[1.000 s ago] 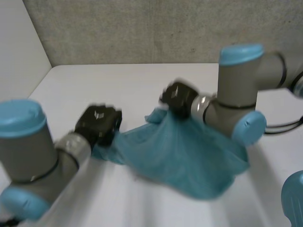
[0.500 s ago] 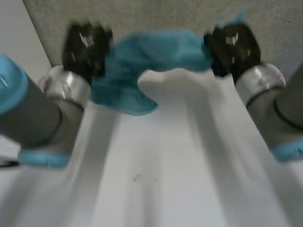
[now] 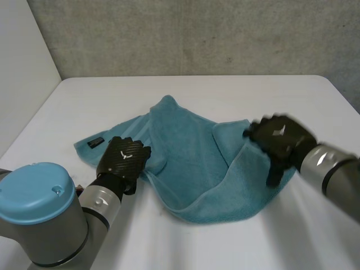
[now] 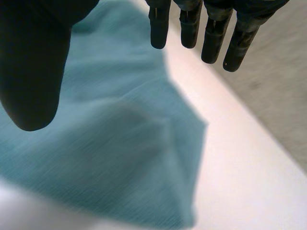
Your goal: Fold the laundry
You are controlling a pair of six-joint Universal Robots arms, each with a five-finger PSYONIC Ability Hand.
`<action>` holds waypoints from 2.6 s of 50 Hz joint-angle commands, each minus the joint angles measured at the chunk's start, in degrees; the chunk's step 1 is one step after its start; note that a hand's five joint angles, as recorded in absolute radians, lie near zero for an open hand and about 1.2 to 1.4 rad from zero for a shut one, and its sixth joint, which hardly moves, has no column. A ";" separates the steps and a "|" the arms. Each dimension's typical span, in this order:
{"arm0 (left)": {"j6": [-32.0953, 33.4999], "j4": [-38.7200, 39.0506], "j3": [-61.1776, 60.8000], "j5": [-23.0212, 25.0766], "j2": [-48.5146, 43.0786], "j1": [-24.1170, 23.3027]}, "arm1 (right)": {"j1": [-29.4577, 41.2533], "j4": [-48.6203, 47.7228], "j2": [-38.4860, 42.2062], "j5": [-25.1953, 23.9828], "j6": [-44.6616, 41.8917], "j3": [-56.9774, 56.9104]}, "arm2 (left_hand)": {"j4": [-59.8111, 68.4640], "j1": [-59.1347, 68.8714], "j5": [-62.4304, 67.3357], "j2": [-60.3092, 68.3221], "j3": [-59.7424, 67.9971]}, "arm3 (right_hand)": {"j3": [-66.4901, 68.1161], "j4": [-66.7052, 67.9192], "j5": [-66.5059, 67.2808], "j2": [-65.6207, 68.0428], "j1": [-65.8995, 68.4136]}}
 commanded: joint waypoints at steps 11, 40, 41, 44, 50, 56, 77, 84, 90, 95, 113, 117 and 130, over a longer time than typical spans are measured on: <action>-0.01 0.01 -0.14 0.13 -0.21 0.08 | -0.93 8.68 19.46 -5.51 -8.09 -25.46 | 11.43 15.71 12.90 11.15 11.54 | 12.23 11.09 10.77 11.80 12.56; -0.01 0.09 -0.14 0.31 -0.30 1.13 | -0.05 13.35 37.67 -6.74 -9.32 -35.94 | 11.43 15.71 12.90 11.15 11.54 | 24.69 23.55 23.23 24.26 25.02; -0.01 0.09 -0.14 0.31 -0.39 1.13 | -0.05 13.35 37.76 -6.74 -9.32 -35.85 | 11.43 15.71 12.90 11.15 11.54 | 24.85 23.72 23.40 24.42 25.18; -0.01 0.09 -0.22 0.31 -0.39 1.13 | 0.03 13.17 37.93 -6.57 -9.32 -35.67 | 11.43 15.71 12.90 11.15 11.54 | 31.57 30.43 30.11 31.14 31.90; -0.01 0.18 -0.23 0.31 -0.48 1.13 | -0.41 11.42 37.93 -6.04 -8.53 -35.67 | 11.43 15.71 12.90 11.15 11.54 | 63.17 62.03 61.71 62.74 63.50; -0.01 0.18 -0.14 0.31 -0.48 1.13 | -0.93 8.43 36.27 -5.69 -7.04 -33.74 | 11.43 15.71 12.90 11.15 11.54 | 67.69 66.56 66.23 67.26 68.02; 0.52 0.80 4.61 0.39 -5.05 3.68 | -15.77 -14.76 8.85 -5.69 15.02 -2.91 | -53.45 -49.18 -51.99 -53.74 -53.34 | 67.69 66.56 66.23 67.26 68.02; 0.26 -2.71 5.49 6.44 -4.35 12.81 | -21.93 -21.11 7.61 -6.22 15.29 3.17 | -53.98 -49.71 -52.52 -54.27 -53.87 | 67.69 66.56 66.23 67.26 68.02; 0.17 -6.32 4.78 14.71 -3.56 19.41 | -22.03 -21.63 8.93 -5.60 15.02 2.73 | -52.97 -48.70 -51.51 -53.26 -52.86 | 67.69 66.56 66.23 67.26 68.02; 0.08 -8.08 4.78 18.14 -3.47 23.36 | -22.38 -21.72 12.80 -5.16 14.41 1.33 | -51.96 -47.69 -50.50 -52.25 -51.85 | 67.69 66.56 66.23 67.26 68.02; 0.43 -6.76 11.81 19.55 -14.36 25.66 | -22.55 -21.19 13.59 -3.58 14.06 0.63 | -39.52 -35.25 -38.05 -39.81 -39.41 | 67.69 66.56 66.23 67.26 68.02; 0.43 -6.67 13.31 19.73 -16.38 25.74 | -22.64 -21.19 13.50 -3.58 14.06 0.63 | -36.49 -32.22 -35.03 -36.78 -36.38 | 67.69 66.56 66.23 67.26 68.02; 0.26 -6.67 16.21 19.82 -19.20 25.92 | -22.29 -21.11 13.59 -3.67 13.97 0.80 | -19.67 -15.40 -18.21 -19.96 -19.56 | 67.69 66.56 66.23 67.26 68.02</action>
